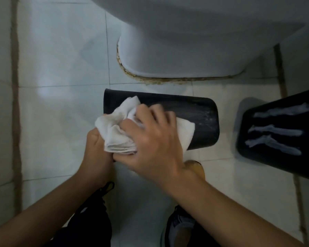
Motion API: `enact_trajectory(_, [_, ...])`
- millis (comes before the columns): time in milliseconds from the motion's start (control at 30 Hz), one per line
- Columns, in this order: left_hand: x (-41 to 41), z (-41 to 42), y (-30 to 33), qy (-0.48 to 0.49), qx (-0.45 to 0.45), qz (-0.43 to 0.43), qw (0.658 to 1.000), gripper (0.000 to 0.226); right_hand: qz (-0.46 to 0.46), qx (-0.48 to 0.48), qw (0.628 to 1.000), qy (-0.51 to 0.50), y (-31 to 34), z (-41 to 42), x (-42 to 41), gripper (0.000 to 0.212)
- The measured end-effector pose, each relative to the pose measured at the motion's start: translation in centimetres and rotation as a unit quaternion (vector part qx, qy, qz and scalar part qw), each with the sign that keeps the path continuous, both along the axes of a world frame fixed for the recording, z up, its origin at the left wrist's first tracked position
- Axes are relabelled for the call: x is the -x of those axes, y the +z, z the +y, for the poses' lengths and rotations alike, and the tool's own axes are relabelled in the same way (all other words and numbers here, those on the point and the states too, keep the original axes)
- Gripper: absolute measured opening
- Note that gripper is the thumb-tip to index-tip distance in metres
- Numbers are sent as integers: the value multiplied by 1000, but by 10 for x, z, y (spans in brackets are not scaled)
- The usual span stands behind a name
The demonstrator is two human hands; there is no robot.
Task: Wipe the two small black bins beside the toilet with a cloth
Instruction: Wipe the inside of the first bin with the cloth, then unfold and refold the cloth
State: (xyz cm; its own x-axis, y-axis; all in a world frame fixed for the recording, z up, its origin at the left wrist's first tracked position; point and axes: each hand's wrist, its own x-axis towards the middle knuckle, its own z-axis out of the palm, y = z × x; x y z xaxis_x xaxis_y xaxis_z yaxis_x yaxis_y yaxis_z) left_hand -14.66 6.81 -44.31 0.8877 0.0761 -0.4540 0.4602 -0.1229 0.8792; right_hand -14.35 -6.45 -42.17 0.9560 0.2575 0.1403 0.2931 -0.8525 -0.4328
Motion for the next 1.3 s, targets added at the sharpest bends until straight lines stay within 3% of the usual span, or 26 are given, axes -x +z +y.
enact_trajectory(100, [-1,-3,2,-7,-21,-7,1000,36,-8,-5,1000,-11,-6,-19,-3,45])
enact_trajectory(233, [1,-11,10,42,40,47,997,45,-9,2,988,-155,-13,-67,2,41])
enact_trajectory(400, [-2,-9,14,-4,3,71,997,46,32,-88,963,-254,-10,-81,1,29])
enact_trajectory(500, [0,-2,7,-10,-25,78,997,53,37,-191,950,-243,1,-81,7,12])
enact_trajectory(567, [3,1,4,-27,-47,73,996,67,55,-210,947,-236,11,-84,11,7])
enact_trajectory(767, [-2,-3,27,-32,-106,15,994,32,112,-317,910,-244,53,-91,7,8])
enact_trajectory(867, [-2,14,44,-41,-180,13,983,26,154,-320,918,-175,86,-90,3,7])
enact_trajectory(933, [-6,32,75,-53,-286,-50,955,19,189,-295,930,-113,110,-92,2,8])
enact_trajectory(1000, [-15,44,129,-66,-320,-126,937,23,208,-245,946,-47,136,-98,0,15])
enact_trajectory(1067, [-26,42,195,-70,-232,-112,964,31,221,-202,954,8,165,-102,-3,24])
enact_trajectory(1133, [-36,28,253,-111,-88,62,988,38,237,-183,953,38,198,-104,-7,32])
enact_trajectory(1200, [-43,7,295,-188,24,275,943,61,234,-165,956,64,227,-102,-9,35])
enact_trajectory(1233, [-42,-4,308,-212,81,333,915,69,227,-158,958,79,239,-101,-9,34])
enact_trajectory(1300, [-35,-25,316,-199,173,341,903,61,221,-154,958,97,256,-97,-6,38])
